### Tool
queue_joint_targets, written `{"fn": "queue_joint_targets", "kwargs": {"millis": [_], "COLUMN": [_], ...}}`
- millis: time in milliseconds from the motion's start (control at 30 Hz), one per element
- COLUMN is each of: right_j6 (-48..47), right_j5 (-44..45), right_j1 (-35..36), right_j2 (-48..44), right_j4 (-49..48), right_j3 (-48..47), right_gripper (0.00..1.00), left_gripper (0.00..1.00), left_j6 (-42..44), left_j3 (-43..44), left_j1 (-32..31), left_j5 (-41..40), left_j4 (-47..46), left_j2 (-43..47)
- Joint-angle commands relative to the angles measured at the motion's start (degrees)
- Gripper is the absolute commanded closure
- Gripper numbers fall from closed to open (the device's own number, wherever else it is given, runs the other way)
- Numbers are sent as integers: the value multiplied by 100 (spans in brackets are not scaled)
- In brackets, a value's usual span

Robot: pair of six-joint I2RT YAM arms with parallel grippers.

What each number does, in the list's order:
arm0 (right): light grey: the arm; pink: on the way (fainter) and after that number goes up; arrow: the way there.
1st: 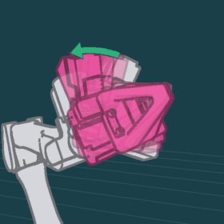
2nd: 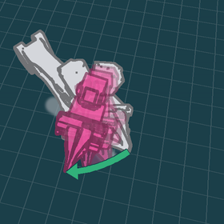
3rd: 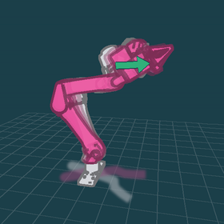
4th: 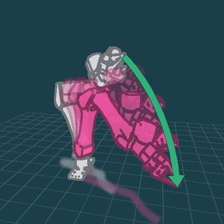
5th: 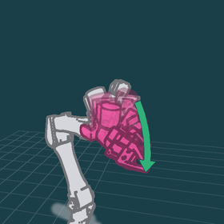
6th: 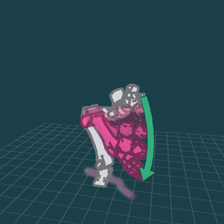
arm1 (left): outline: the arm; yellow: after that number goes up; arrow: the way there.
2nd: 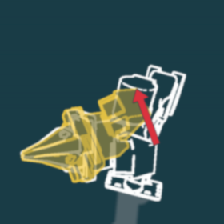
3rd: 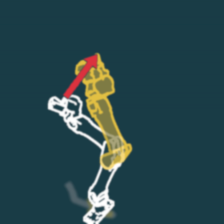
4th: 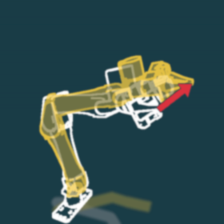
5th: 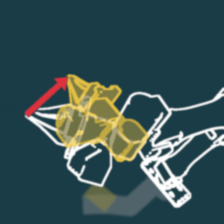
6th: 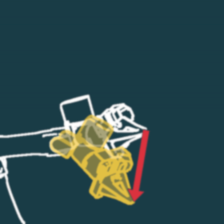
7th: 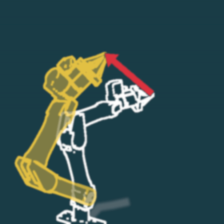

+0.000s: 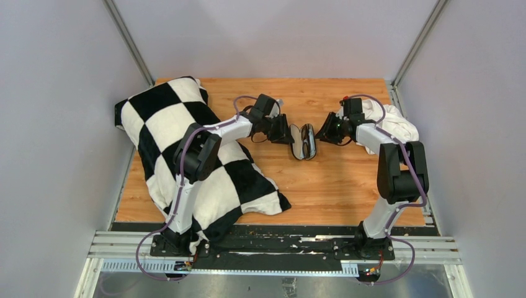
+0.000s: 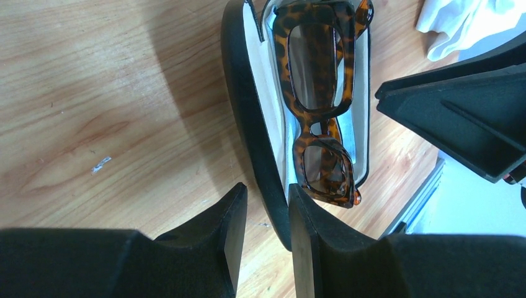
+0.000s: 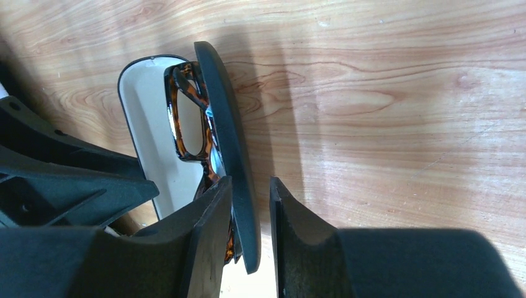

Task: Organize the sunglasses
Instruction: Close the sunglasses case at the center of the board.

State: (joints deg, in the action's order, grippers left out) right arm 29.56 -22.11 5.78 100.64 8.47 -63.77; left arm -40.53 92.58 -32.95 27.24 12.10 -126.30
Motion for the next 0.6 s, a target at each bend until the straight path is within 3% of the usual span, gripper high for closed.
{"fn": "queue_joint_targets", "kwargs": {"millis": [0, 567], "right_j6": [71, 235], "right_j5": [-147, -903], "right_j1": [-77, -213], "right_j2": [-234, 318], "right_j4": [-149, -560], "right_j3": [135, 195], "right_gripper": [64, 65], "left_gripper": [64, 64], "left_j6": [38, 125], "left_j3": [121, 296], "left_j1": [65, 69], "left_j5": [140, 224], "left_j4": [-33, 138], "left_j2": [-119, -160]}}
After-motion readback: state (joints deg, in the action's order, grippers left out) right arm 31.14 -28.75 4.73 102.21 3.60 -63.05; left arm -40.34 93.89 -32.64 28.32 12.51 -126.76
